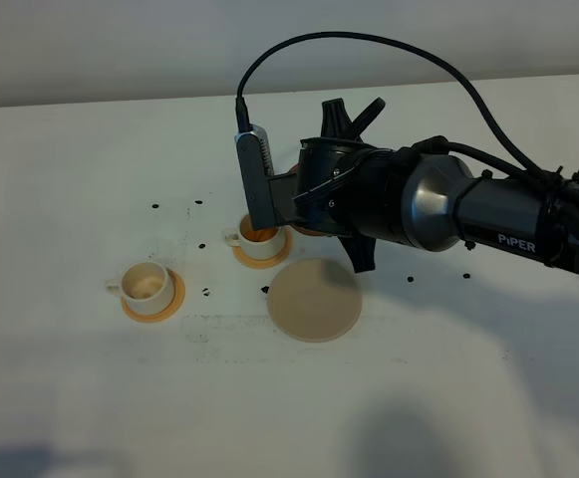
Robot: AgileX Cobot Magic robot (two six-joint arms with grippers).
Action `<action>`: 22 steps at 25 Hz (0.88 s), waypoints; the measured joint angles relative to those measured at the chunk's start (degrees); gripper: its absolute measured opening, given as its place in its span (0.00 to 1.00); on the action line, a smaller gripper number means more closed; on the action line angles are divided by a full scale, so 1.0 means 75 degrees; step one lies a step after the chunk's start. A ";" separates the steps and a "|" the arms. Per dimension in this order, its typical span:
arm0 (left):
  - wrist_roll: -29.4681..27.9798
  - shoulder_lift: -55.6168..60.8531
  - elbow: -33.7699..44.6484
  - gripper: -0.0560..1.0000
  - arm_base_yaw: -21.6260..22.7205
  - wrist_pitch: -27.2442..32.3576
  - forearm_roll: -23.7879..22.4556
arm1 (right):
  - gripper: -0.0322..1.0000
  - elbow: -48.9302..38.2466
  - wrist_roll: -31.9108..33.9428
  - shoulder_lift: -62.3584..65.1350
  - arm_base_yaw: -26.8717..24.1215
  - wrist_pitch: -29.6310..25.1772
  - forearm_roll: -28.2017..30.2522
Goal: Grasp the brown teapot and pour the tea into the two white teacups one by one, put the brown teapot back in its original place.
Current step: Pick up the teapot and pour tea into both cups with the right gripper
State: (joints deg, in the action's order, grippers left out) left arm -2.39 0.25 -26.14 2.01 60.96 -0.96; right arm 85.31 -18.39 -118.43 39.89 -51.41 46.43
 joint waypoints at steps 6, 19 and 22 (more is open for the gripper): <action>0.0000 0.0000 0.0000 0.34 0.0000 0.0000 0.0000 | 0.12 0.0035 -0.0015 0.0000 0.0000 -0.0006 0.0031; 0.0000 0.0000 0.0000 0.34 0.0000 0.0000 0.0000 | 0.12 0.0057 -0.0023 0.0000 0.0000 -0.0009 0.0347; 0.0000 0.0000 0.0000 0.34 0.0000 0.0000 0.0000 | 0.12 0.0057 -0.0023 0.0000 0.0000 -0.0009 0.0464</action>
State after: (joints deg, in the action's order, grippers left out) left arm -2.39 0.25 -26.14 2.01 60.96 -0.96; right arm 85.74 -18.56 -118.43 39.89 -51.48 49.91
